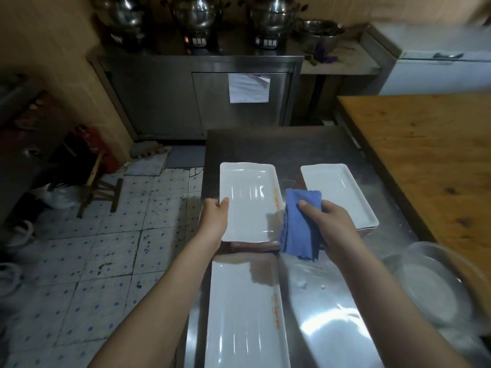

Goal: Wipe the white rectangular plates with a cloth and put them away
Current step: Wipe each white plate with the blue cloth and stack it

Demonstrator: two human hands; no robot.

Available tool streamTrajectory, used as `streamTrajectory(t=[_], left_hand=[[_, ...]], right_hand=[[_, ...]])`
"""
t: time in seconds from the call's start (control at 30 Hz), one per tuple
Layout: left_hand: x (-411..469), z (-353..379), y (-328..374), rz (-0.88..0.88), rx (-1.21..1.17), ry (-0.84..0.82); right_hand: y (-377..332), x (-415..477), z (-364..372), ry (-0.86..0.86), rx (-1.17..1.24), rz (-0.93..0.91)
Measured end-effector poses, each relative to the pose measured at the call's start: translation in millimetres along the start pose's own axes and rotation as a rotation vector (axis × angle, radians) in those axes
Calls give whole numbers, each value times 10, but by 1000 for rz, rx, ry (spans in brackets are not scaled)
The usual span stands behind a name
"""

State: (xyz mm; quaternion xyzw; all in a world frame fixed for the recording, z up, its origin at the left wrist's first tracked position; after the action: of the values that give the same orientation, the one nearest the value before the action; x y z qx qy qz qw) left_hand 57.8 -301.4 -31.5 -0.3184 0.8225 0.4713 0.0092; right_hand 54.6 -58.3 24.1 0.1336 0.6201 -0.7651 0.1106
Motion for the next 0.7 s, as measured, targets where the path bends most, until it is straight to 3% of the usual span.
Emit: streamTrajectory(t=[0.23,0.57,0.7], left_hand=[[-818,17,369,68,-234,-141],[-1561,890,1122,126,-181,-214],[-1776,1362,1552,277,-90,-183]], right_hand=[[-414,-395,-303,-53,-28,-28],[-670,-672,-1615,65,65,-19],[-736,-762,-2241,164,97,-42]])
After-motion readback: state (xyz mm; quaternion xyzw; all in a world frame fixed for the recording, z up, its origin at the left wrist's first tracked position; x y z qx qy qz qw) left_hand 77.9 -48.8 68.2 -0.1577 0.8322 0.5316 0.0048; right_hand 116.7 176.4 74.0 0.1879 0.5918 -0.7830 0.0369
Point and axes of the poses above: each hand's wrist, its own x-axis towards the middle knuckle, its own z-axis out of the palm, y = z × x, the point moved 6 cm from there along x, towards the middle knuckle, and after that the axes turned 15 degrees about x, right-handed, at the moved point
